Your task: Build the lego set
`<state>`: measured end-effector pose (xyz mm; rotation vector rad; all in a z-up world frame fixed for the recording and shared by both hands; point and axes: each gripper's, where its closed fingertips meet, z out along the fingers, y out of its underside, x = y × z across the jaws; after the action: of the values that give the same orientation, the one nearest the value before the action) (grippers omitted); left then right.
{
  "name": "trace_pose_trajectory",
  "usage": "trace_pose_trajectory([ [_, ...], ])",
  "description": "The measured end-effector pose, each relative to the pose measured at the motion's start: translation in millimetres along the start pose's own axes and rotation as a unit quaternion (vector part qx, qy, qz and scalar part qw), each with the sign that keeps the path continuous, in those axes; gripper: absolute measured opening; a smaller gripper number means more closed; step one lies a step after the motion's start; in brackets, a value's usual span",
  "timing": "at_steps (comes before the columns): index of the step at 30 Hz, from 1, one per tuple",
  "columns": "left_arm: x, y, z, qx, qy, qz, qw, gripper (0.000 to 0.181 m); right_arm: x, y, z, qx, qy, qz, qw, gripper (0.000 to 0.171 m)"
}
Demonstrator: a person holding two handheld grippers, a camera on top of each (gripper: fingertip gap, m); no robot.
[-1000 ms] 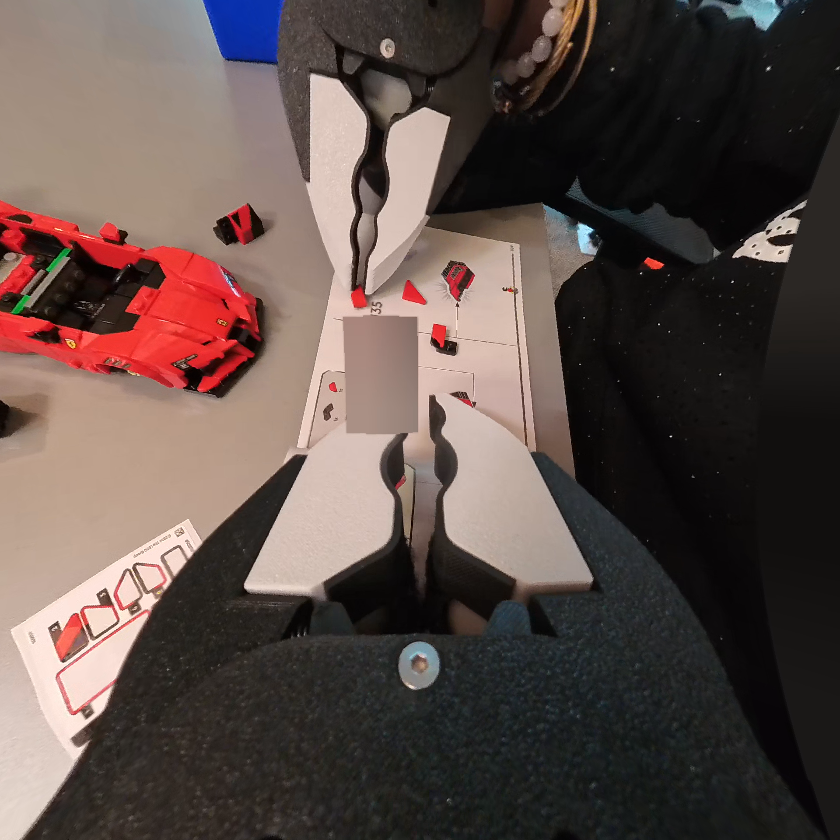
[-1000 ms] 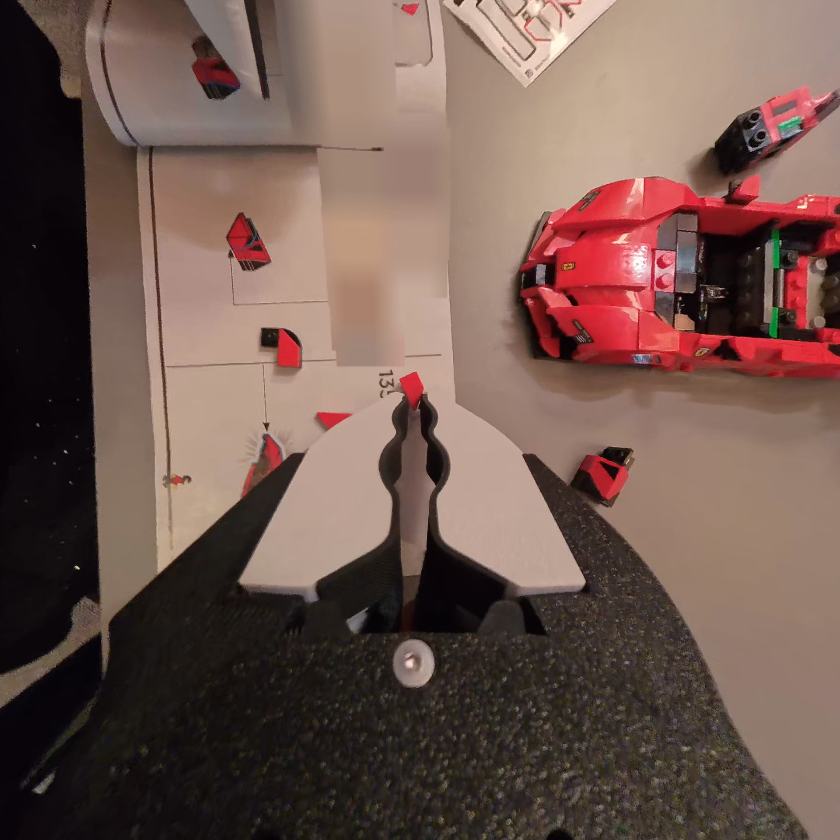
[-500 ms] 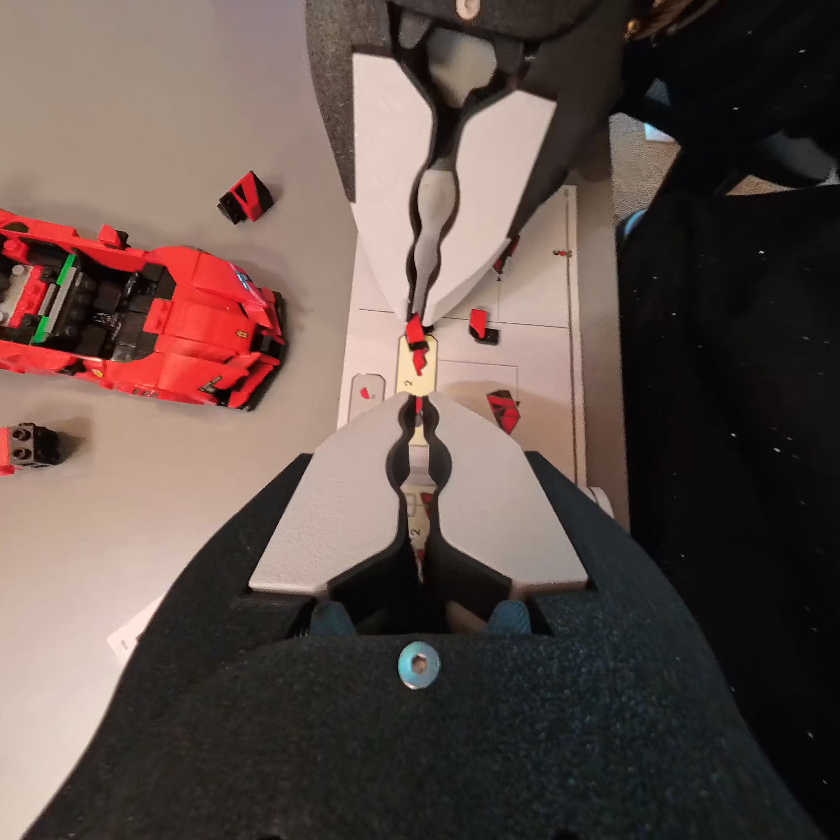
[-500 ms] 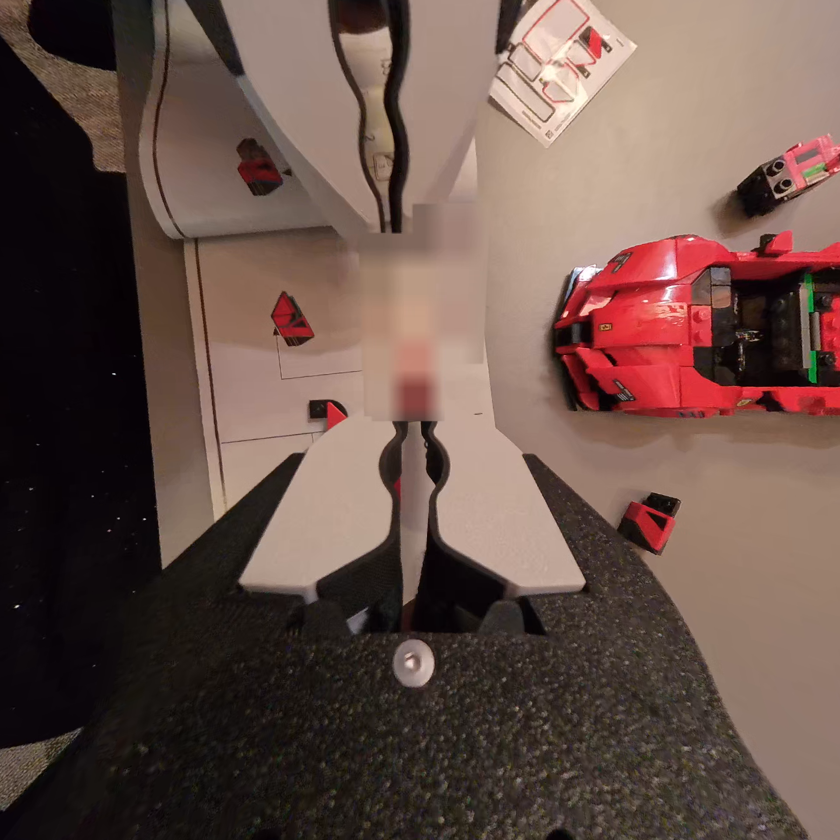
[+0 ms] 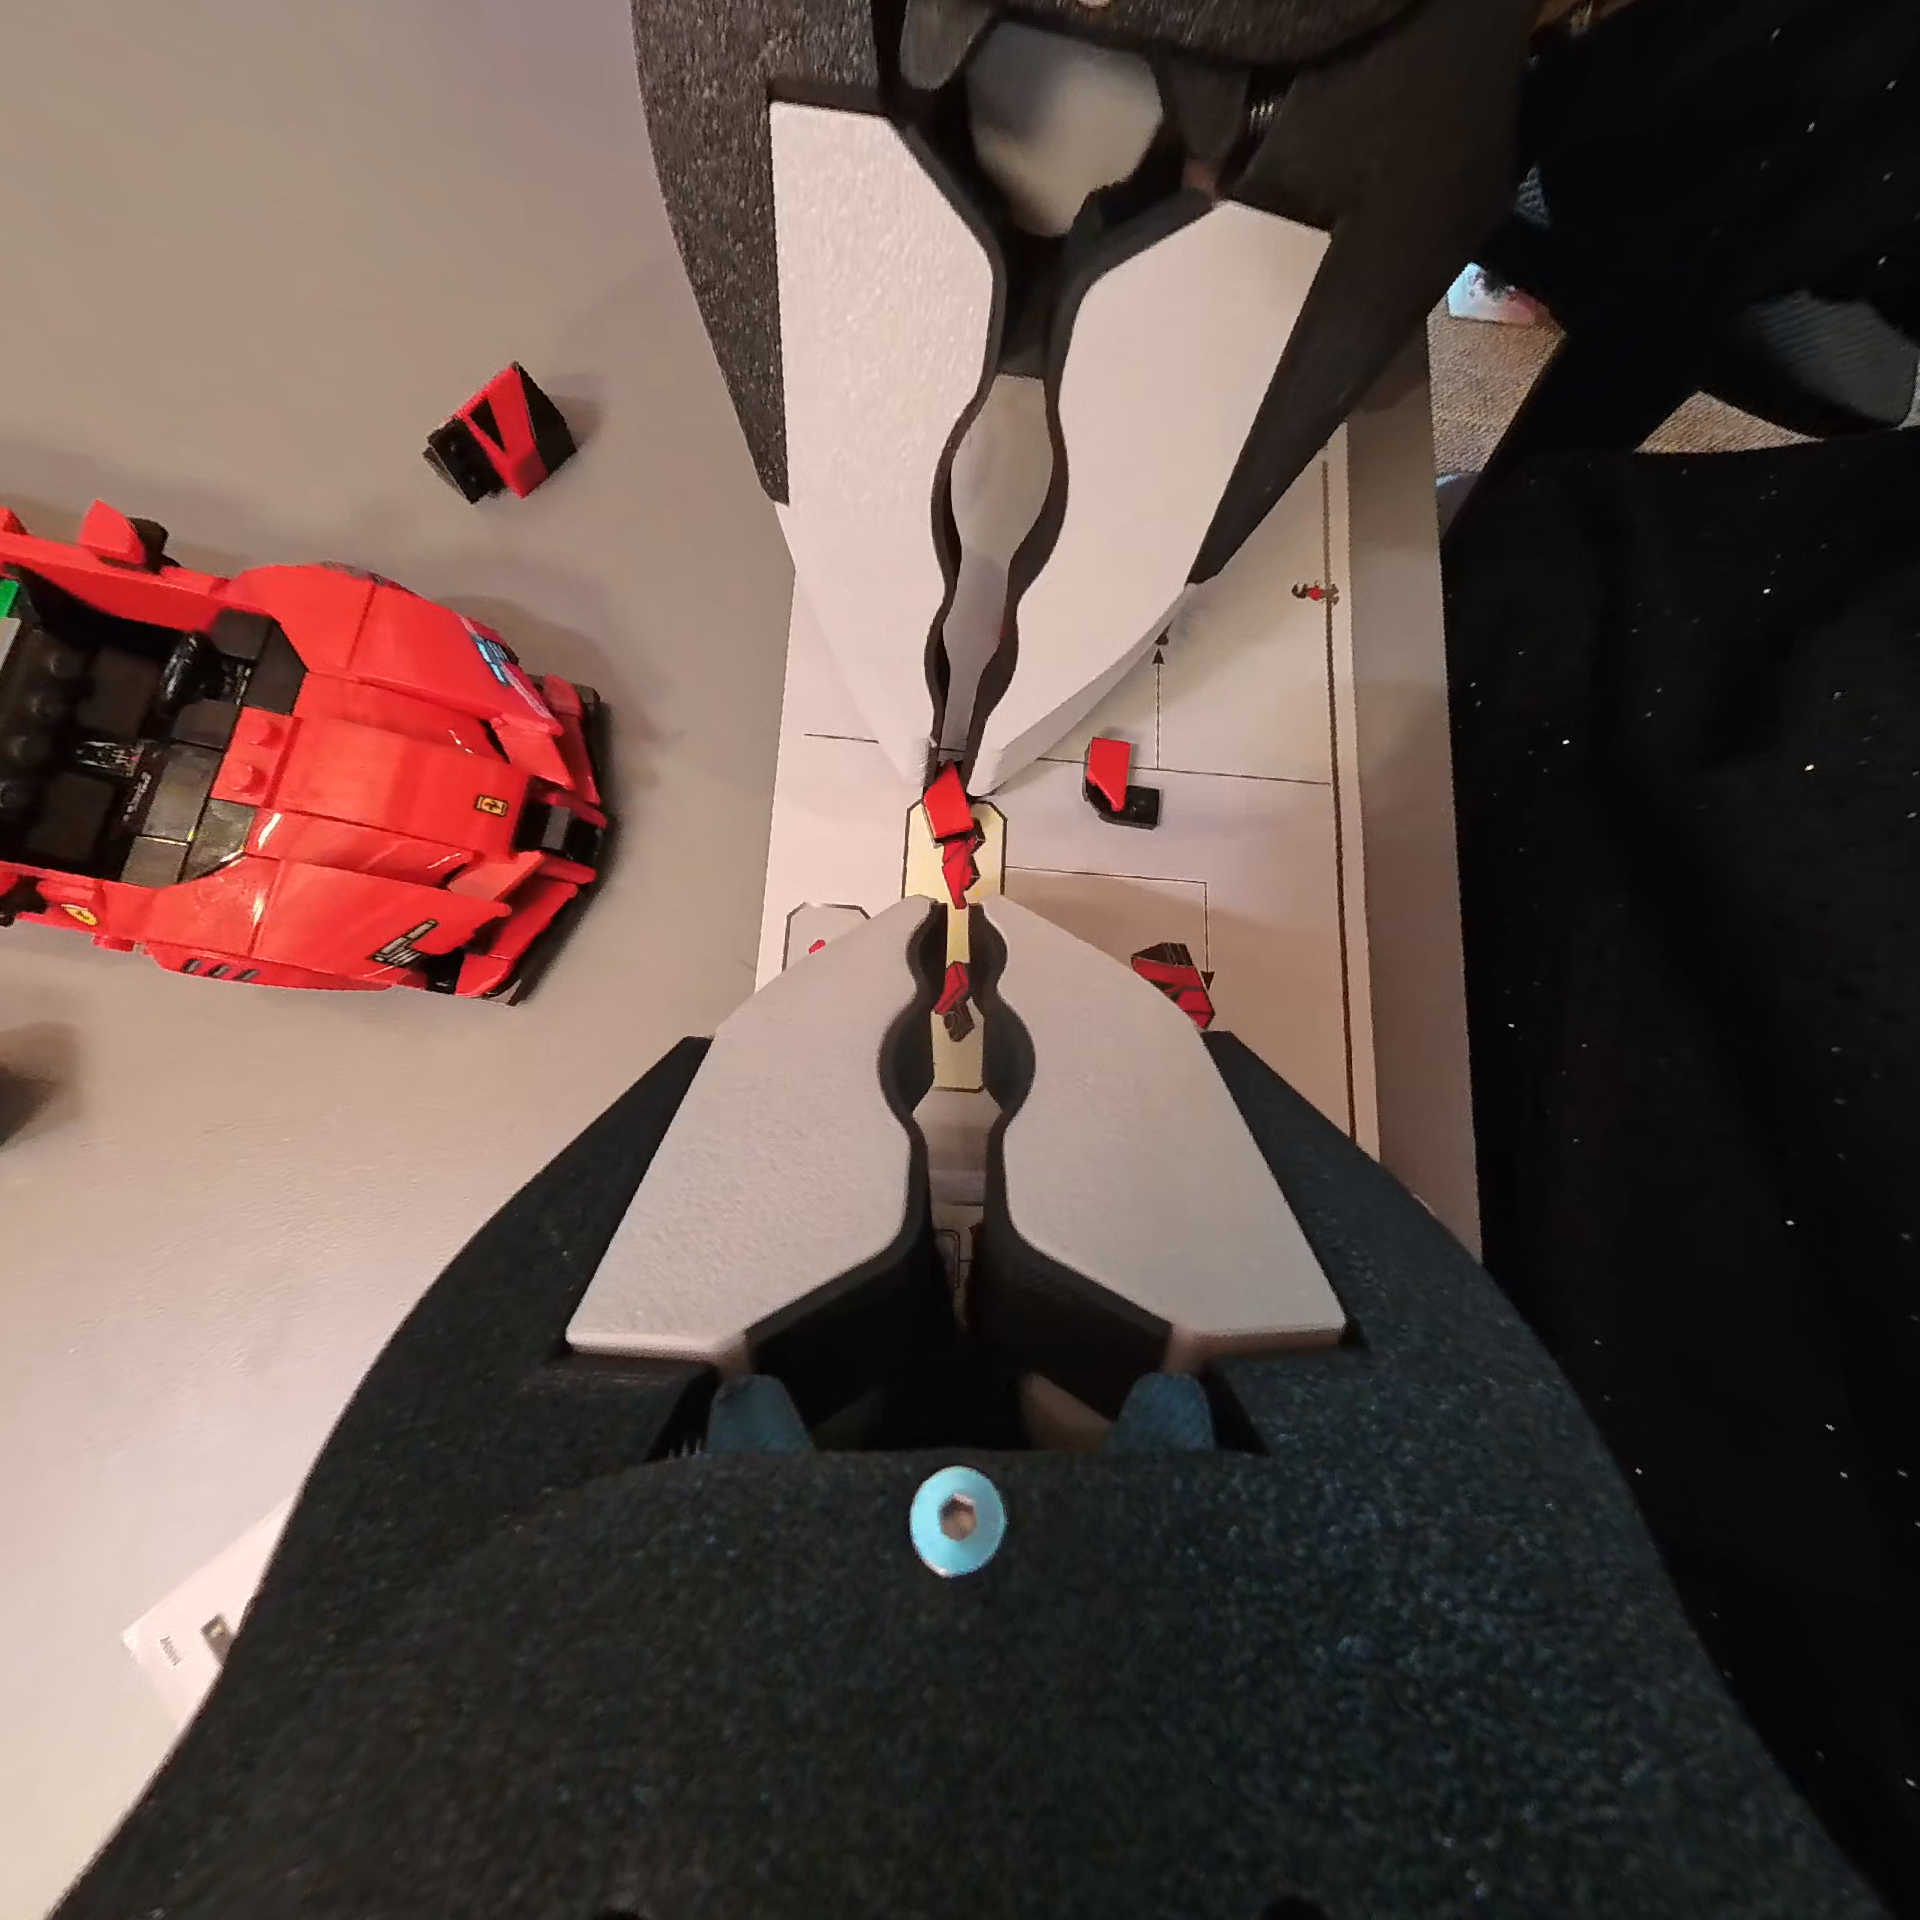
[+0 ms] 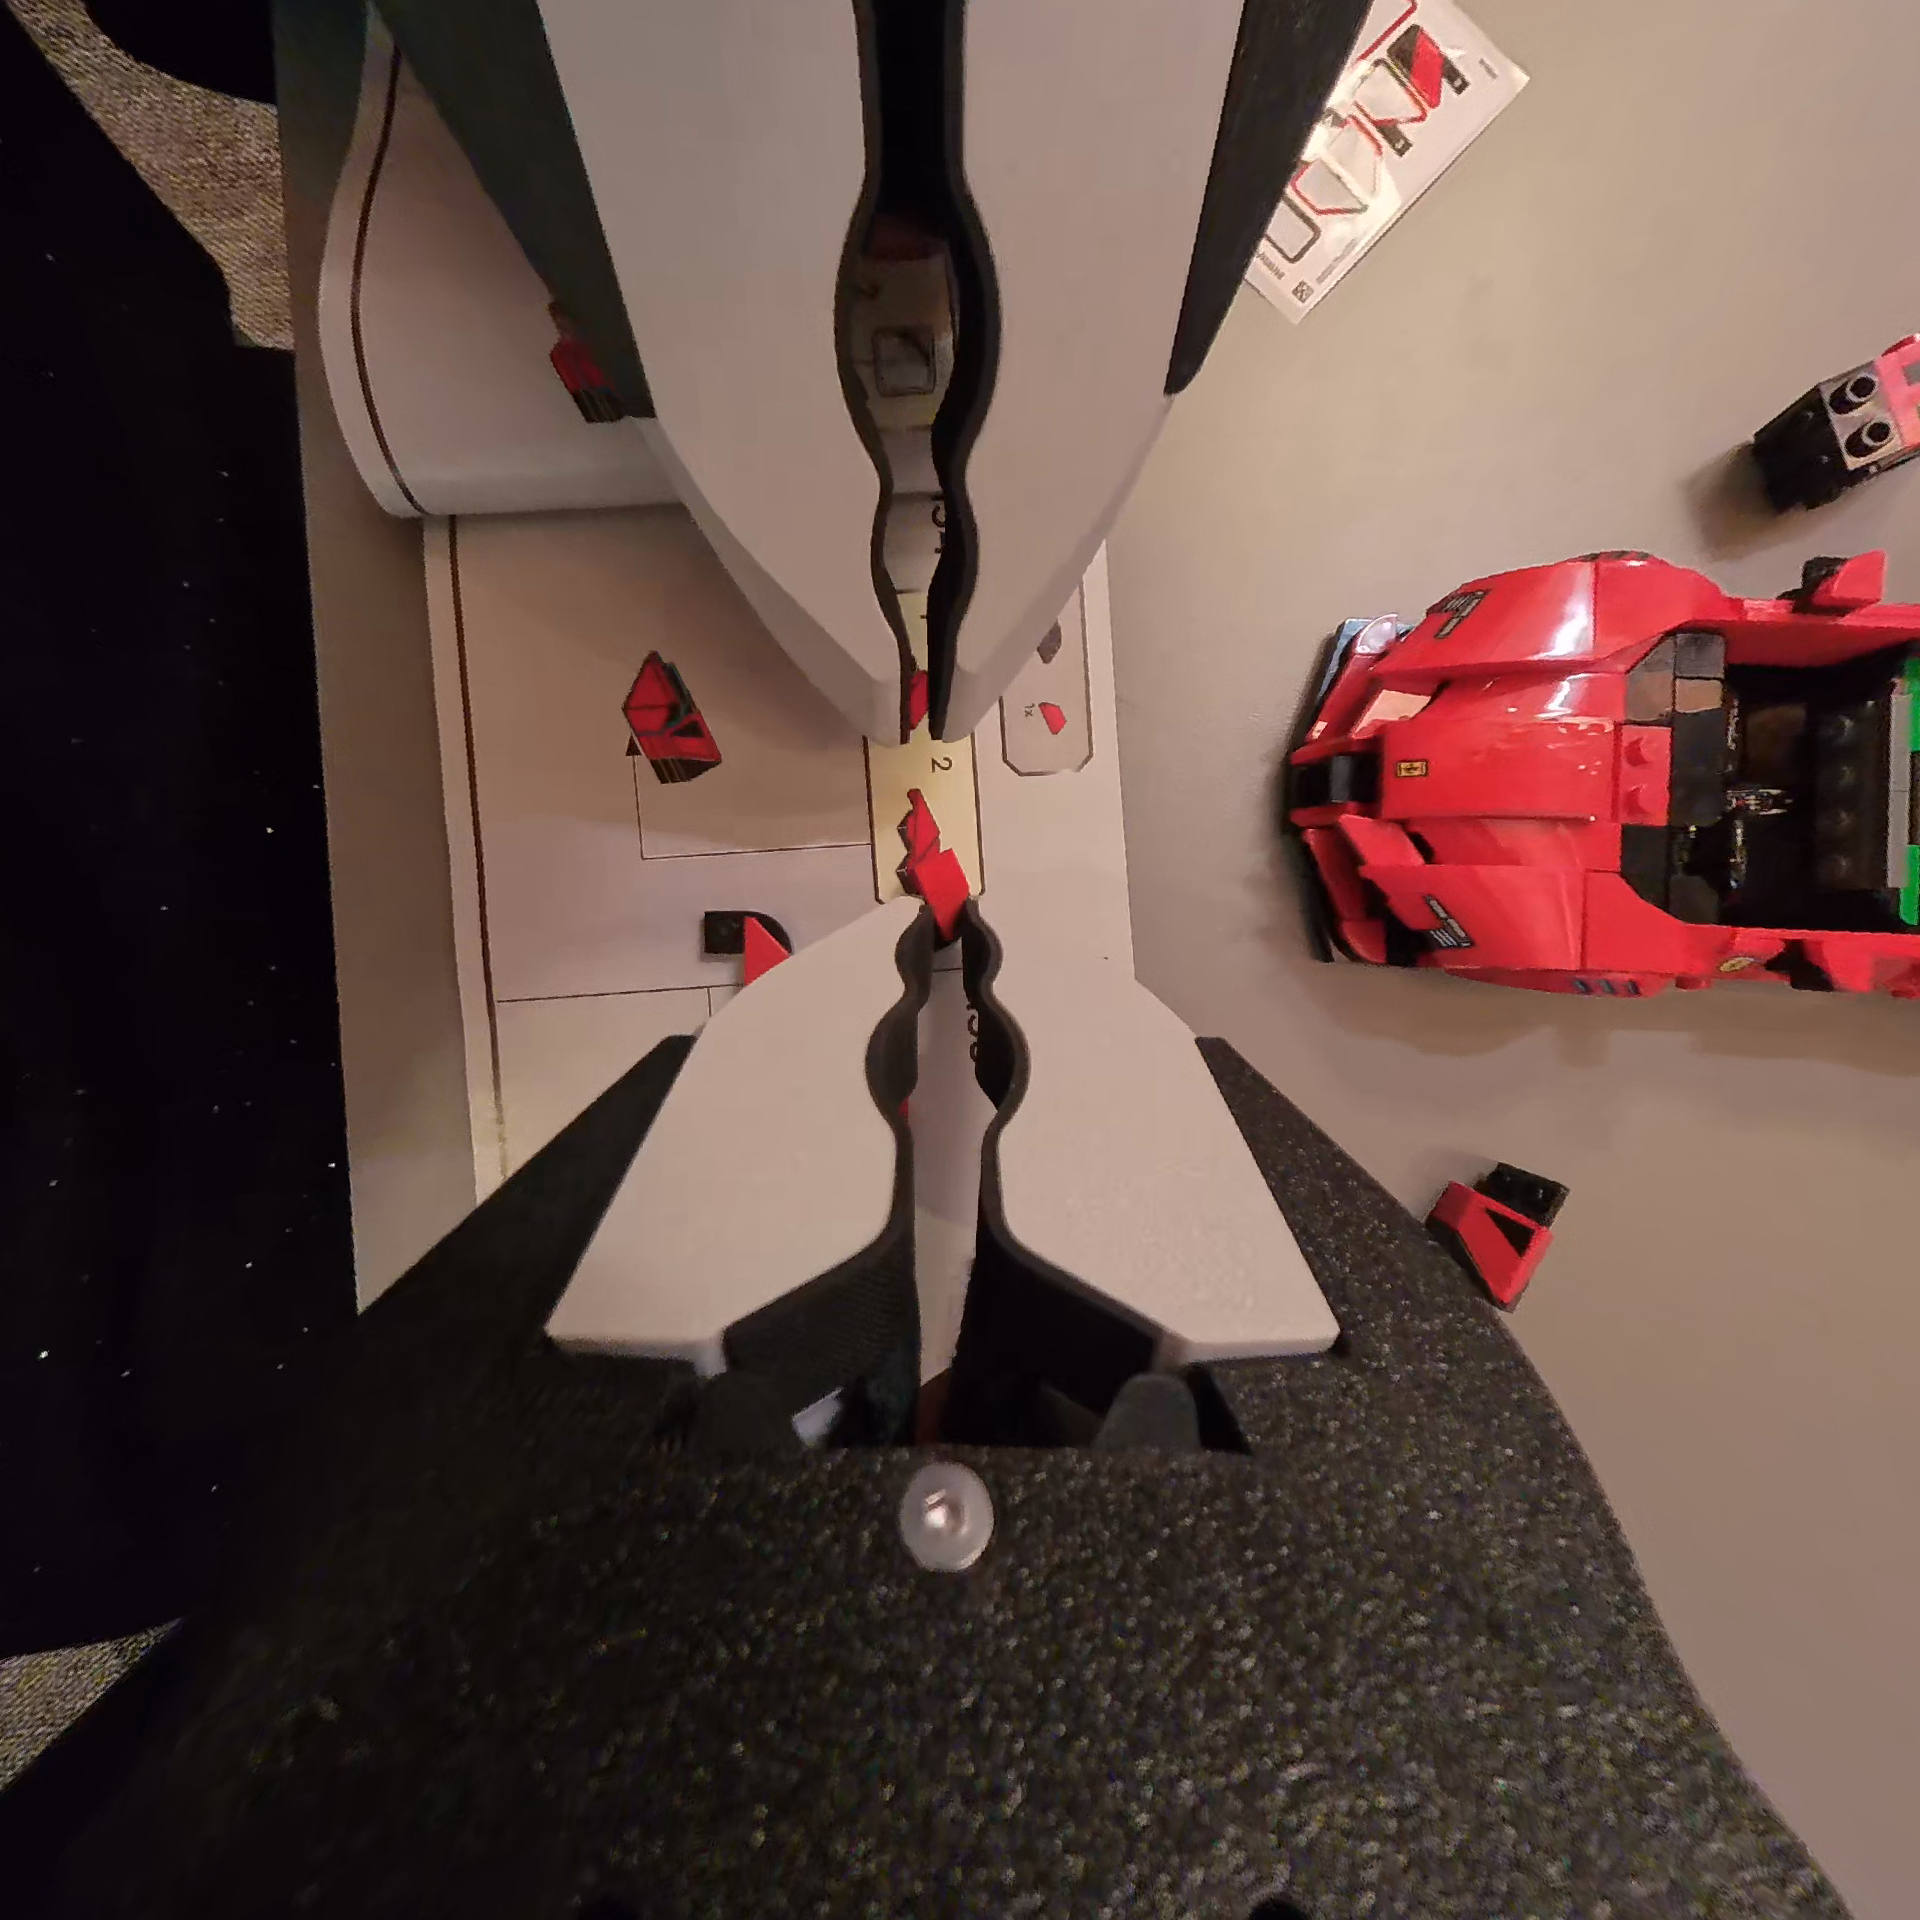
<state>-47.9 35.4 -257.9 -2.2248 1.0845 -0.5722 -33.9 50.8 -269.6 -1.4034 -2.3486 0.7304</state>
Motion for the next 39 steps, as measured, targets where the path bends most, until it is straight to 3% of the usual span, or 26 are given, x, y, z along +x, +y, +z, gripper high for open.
trace_pose_trajectory([
  [20,0,1,-1,0.01,0.011,-0.005,1.0,0.004,-1,1,-2,-0.007,-0.012,-0.013,1.0,0.011],
  [23,1,1,0,0.012,0.013,-0.006,1.0,0.004,2,-8,-7,0.019,-0.011,-0.006,1.0,0.0],
  [39,5,5,9,0.007,0.022,-0.007,1.0,0.004,-1,-8,3,-0.02,-0.042,-0.023,0.999,0.0],
])
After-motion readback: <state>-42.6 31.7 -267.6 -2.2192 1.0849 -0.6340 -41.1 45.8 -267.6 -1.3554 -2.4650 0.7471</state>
